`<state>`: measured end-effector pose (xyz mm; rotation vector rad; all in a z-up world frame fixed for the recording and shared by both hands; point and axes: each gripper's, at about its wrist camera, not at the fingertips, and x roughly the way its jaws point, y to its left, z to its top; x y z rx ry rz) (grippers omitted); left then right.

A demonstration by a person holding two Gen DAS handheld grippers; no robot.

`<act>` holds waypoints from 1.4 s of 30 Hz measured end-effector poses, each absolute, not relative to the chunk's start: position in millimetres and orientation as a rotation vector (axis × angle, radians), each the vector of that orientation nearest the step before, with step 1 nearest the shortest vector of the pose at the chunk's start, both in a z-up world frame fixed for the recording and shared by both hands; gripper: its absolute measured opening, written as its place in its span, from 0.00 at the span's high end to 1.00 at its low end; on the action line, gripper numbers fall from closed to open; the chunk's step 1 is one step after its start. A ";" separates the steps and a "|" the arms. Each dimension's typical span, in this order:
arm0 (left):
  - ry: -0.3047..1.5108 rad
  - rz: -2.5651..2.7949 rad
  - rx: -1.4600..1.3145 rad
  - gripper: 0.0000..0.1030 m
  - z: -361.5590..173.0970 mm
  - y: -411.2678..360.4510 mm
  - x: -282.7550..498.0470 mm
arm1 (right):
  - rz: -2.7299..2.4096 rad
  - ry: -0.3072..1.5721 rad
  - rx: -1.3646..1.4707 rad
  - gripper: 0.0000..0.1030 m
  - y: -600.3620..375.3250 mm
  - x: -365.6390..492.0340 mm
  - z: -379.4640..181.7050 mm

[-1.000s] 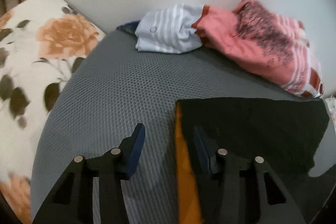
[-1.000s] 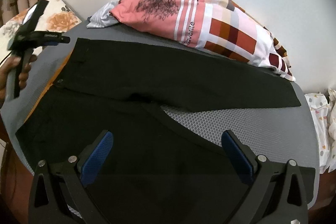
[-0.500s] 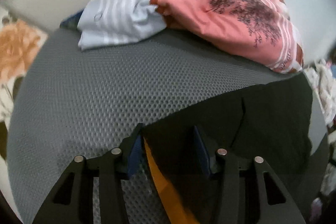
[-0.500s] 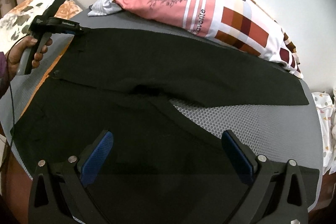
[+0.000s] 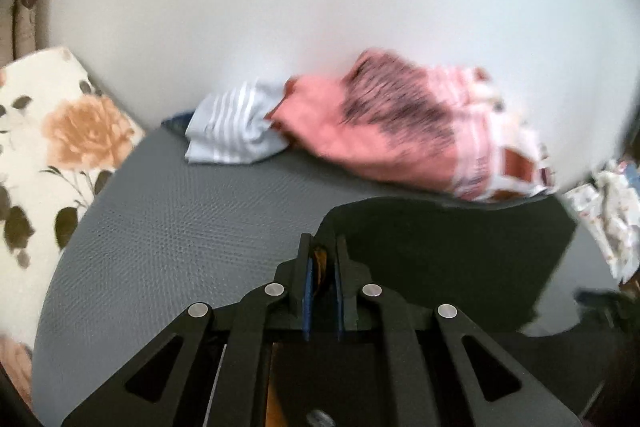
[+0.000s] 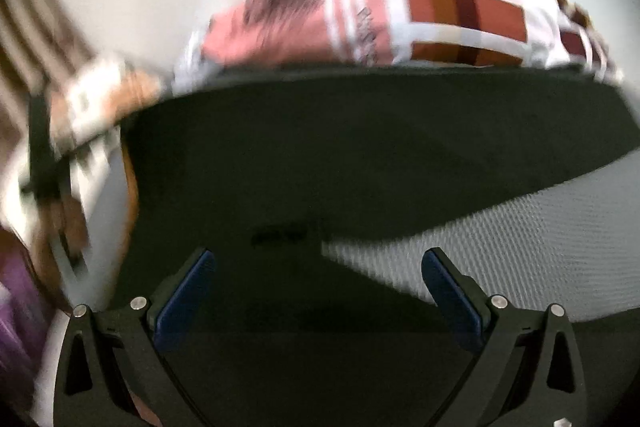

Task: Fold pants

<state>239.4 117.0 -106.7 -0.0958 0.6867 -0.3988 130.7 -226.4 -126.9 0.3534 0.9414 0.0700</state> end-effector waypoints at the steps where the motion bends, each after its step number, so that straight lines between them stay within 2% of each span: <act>1: 0.668 -0.414 -0.109 0.92 -100.2 118.4 224.3 | 0.067 0.929 0.391 0.01 -237.0 136.7 -123.9; 7: 0.646 -0.473 -0.105 0.92 -89.2 109.9 146.8 | 0.096 0.918 0.606 0.02 -284.2 183.8 -123.5; 14: 0.716 -0.500 -0.161 0.92 -100.0 102.6 89.5 | 0.169 0.996 0.899 0.06 -299.2 230.7 -162.5; 16: 0.733 -0.501 -0.174 0.92 -101.8 101.3 80.3 | 0.179 1.019 0.927 0.10 -296.6 240.4 -171.5; 17: 0.742 -0.503 -0.182 0.92 -103.1 101.0 77.3 | 0.175 1.043 0.923 0.20 -295.4 246.7 -177.7; 19: 0.758 -0.496 -0.185 0.91 -105.9 100.5 74.6 | 0.154 1.094 0.921 0.65 -295.0 255.1 -189.7; 20: 0.767 -0.494 -0.184 0.91 -107.9 100.8 74.6 | 0.150 1.113 0.935 0.96 -296.3 254.4 -195.2; 21: 0.777 -0.487 -0.180 0.91 -108.2 100.4 73.9 | 0.150 1.110 0.943 0.93 -296.2 251.8 -196.0; 26: 0.789 -0.456 -0.145 0.91 -105.4 110.9 64.7 | 0.163 1.029 0.840 0.94 -289.2 206.2 -170.4; 32: 0.838 -0.401 -0.114 0.91 -108.1 133.1 45.6 | 0.191 0.977 0.785 0.94 -265.3 108.5 -144.2; 42: 0.917 -0.350 -0.024 0.91 -139.7 142.6 9.2 | 0.208 1.062 0.779 0.94 -225.3 -0.7 -175.4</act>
